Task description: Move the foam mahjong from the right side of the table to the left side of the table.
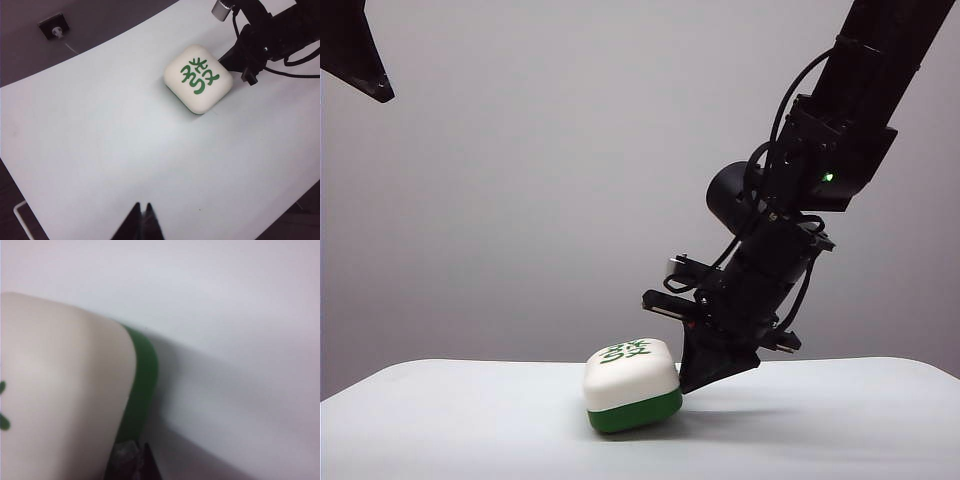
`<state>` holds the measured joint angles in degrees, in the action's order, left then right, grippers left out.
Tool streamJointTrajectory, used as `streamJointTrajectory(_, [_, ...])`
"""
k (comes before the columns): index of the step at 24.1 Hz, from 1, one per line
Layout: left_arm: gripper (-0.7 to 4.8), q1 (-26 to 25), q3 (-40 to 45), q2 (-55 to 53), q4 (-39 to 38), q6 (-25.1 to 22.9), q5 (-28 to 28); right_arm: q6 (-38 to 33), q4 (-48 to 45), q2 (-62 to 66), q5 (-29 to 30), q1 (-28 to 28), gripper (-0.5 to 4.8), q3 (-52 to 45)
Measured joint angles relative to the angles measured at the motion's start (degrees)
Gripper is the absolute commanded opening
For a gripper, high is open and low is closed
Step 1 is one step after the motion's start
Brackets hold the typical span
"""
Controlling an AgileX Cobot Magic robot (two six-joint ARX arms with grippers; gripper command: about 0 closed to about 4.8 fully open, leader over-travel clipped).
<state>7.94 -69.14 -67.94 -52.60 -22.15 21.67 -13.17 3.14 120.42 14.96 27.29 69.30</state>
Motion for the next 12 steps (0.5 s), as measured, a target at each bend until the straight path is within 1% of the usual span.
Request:
streamJointTrajectory(2, [-0.05, 0.0, 0.0, 0.0, -0.9, 1.0, 0.0, -0.7, -0.8, 0.2, -0.1, 0.9, -0.05, 0.1])
streamJointTrajectory(5, [-0.05, 0.0, 0.0, 0.0, -2.3, 1.2, 0.0, -1.7, -0.4, 1.7, 0.1, 1.8, -0.05, 2.1])
streamJointTrajectory(10, [-0.05, 0.0, 0.0, 0.5, -5.0, 2.0, -0.1, -2.3, 3.3, 5.3, 0.2, 4.6, -0.05, 9.1])
streamJointTrajectory(12, [-0.05, 0.0, 0.0, 1.8, -6.2, 2.9, -0.3, -2.4, 4.3, 6.9, 0.2, 7.6, -0.05, 13.9])
